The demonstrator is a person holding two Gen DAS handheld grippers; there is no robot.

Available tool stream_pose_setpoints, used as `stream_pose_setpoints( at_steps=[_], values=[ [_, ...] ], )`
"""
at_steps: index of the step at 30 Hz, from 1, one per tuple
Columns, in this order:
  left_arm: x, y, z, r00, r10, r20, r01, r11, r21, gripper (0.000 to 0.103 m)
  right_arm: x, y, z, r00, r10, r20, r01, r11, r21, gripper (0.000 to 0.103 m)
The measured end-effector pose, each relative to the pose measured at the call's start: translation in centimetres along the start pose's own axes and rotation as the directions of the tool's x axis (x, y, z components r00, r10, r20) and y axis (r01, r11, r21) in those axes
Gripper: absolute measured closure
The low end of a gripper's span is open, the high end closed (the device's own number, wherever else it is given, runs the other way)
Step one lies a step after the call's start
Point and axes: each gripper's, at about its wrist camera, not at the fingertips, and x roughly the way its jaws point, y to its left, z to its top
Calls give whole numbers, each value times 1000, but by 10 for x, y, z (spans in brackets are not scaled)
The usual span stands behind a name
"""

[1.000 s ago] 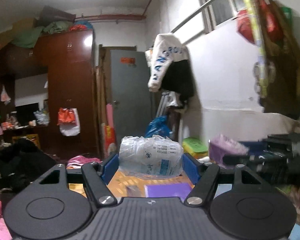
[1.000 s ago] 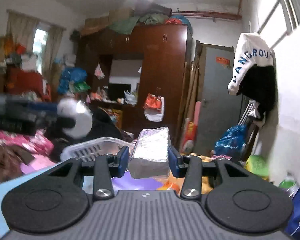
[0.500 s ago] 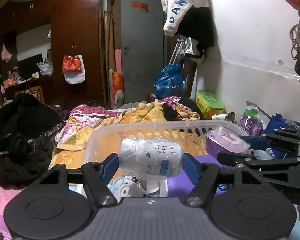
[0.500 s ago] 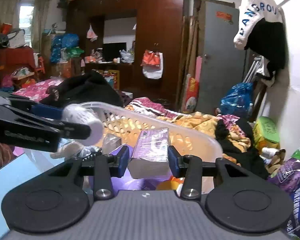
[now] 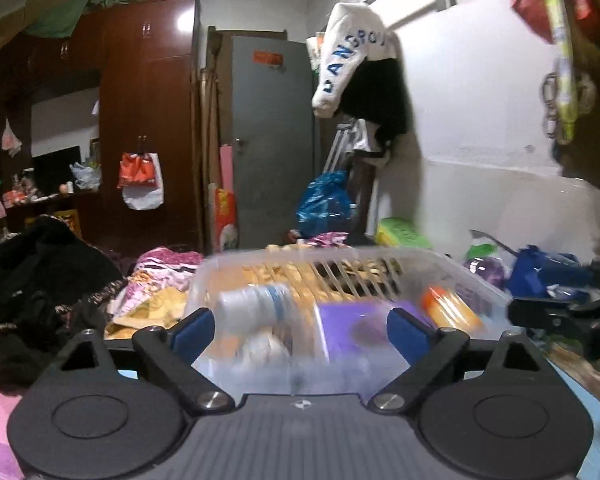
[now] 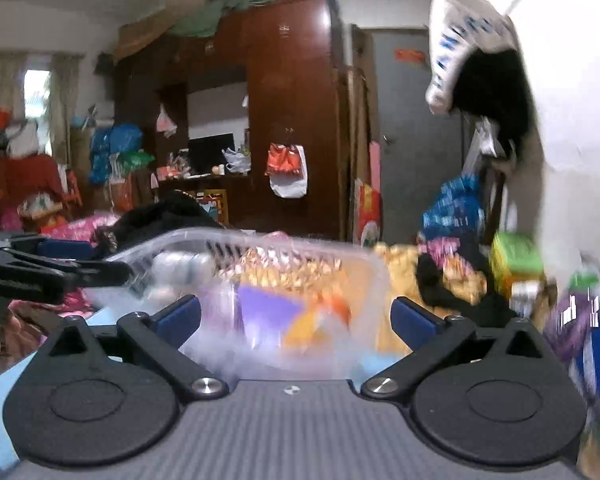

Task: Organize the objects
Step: 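Drop the white bottle from the left tool into the basket while the right tool drops the pink box in, then reach the left tool toward the clear plastic bag while the right tool reaches toward the white medicine box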

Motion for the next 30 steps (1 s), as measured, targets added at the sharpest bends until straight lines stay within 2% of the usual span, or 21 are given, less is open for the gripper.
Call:
stream_pose_setpoints(
  at_steps=[3, 6, 10, 14, 19, 21, 25, 27, 30],
  values=[
    [-22, 0, -39, 999, -34, -6, 34, 999, -7, 8, -22, -9, -38, 999, 18, -43, -16, 998, 55, 0],
    [-27, 4, -68, 998, -46, -37, 45, 999, -26, 8, -28, -1, -67, 995, 14, -100, -11, 1000, 28, 0],
    [-23, 13, -87, 995, -49, -85, 44, 997, -56, 8, -17, 8, -70, 991, 57, -118, -55, 998, 17, 0],
    [-9, 19, -92, 987, -52, -150, 45, 998, -53, 8, -10, 11, -71, 992, 39, -119, -38, 999, 12, 0],
    [4, 25, -103, 974, -74, -212, 57, 995, -84, 10, -11, 16, -78, 991, 34, -128, -35, 999, -12, 21],
    [4, 27, -104, 974, -82, -211, 63, 994, -92, 10, -10, 20, -80, 991, 19, -132, -24, 999, -34, 27],
    [12, 24, -105, 963, -94, -254, 75, 994, -83, 11, -9, 22, -85, 992, 26, -126, -31, 999, -40, 29],
    [15, 22, -106, 957, -95, -274, 77, 994, -77, 17, -11, 23, -87, 992, 23, -121, -29, 998, -55, 29],
    [16, 15, -107, 956, -82, -282, 71, 996, -47, 27, -12, 24, -87, 993, 41, -111, -48, 997, -62, 38]
  ],
)
